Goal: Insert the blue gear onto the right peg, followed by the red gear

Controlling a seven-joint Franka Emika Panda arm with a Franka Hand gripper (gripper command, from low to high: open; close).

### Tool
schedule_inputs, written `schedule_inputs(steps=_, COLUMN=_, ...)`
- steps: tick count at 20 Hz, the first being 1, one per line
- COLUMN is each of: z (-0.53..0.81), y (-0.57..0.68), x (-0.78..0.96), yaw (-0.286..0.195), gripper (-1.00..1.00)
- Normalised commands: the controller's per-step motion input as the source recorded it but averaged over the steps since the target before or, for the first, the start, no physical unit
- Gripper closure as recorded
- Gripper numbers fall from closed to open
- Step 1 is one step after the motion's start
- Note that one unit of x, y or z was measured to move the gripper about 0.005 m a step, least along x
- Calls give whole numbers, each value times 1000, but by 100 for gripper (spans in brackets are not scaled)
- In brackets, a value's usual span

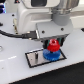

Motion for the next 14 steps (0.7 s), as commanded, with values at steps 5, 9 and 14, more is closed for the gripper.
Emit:
schedule_inputs(steps=5, z=-286, y=3, x=39, yaw=0, gripper=100)
schedule_inputs(steps=9, z=-310, y=6, x=7, yaw=0, gripper=100)
schedule_inputs(steps=14, z=-249, y=3, x=6, yaw=0, gripper=100)
